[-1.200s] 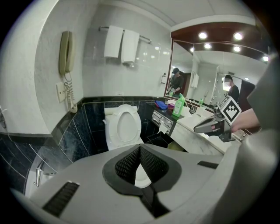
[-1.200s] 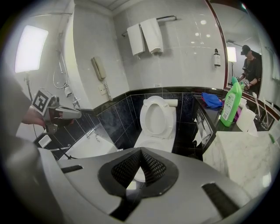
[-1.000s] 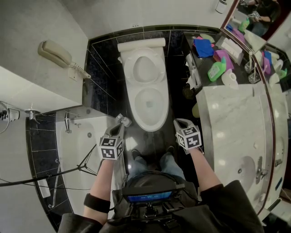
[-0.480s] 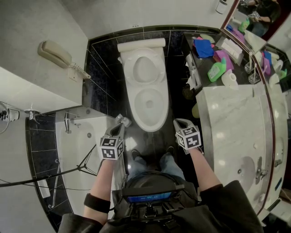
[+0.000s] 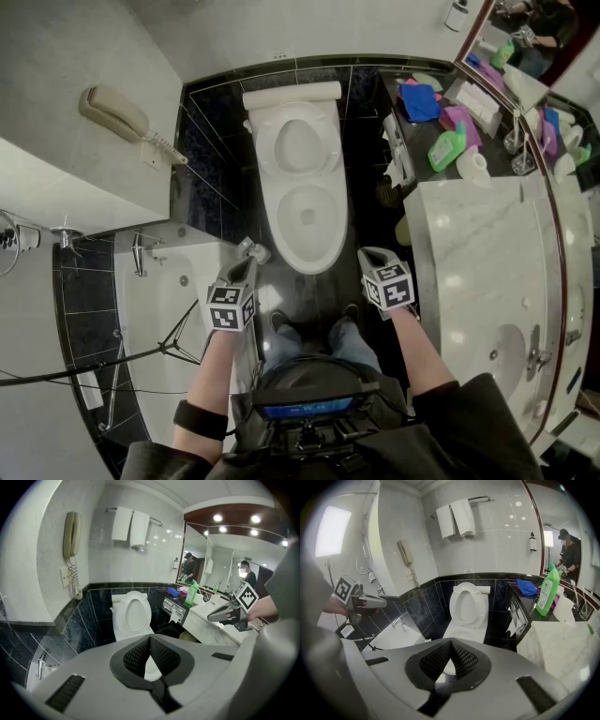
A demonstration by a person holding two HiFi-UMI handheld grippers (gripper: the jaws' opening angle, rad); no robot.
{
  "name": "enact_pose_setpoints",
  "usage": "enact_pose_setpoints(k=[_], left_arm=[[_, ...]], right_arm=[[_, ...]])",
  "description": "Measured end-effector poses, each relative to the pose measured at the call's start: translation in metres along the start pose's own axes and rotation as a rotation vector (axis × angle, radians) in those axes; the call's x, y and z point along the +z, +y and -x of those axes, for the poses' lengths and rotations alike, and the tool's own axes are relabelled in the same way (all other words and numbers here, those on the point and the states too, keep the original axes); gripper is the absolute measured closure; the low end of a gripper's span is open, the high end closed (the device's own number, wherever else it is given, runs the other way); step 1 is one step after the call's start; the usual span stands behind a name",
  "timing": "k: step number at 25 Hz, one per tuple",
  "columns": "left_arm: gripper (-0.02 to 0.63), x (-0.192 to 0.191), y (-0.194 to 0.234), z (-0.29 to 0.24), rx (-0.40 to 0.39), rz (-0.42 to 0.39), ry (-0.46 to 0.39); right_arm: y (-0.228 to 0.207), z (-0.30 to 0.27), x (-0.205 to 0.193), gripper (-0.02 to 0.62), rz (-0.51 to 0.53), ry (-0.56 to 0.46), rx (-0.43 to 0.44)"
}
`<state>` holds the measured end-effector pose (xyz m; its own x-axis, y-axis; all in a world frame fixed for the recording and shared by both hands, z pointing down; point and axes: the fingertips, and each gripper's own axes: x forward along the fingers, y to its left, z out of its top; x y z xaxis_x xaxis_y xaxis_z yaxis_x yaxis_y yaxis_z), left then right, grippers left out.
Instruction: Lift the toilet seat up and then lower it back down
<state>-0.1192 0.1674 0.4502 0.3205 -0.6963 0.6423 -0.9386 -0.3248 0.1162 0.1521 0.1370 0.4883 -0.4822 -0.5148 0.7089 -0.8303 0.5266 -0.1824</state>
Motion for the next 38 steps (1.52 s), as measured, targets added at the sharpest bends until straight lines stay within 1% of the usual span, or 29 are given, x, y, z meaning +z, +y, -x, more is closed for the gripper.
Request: enact_pose_setpoints(k=[8, 18, 38], left_arm=[[0.601, -0.0043, 0.0004, 0.0009, 0.002, 0.009, 0.002], [0.601, -0.0065, 0.0009, 0.0008, 0.006, 0.013, 0.004], [0.600, -0.0055, 0.0029, 0.0009, 0.011, 0.010, 0.007]], right_arm=[[-0.0023, -0.0028, -0.0066, 0.591, -0.001, 0.008, -0.008], [0.0018, 0.0002, 0.0003, 0.591, -0.011, 0.000, -0.001], [-0.0013, -0.0045, -0.0035, 0.592, 0.010, 0.009, -0.003]])
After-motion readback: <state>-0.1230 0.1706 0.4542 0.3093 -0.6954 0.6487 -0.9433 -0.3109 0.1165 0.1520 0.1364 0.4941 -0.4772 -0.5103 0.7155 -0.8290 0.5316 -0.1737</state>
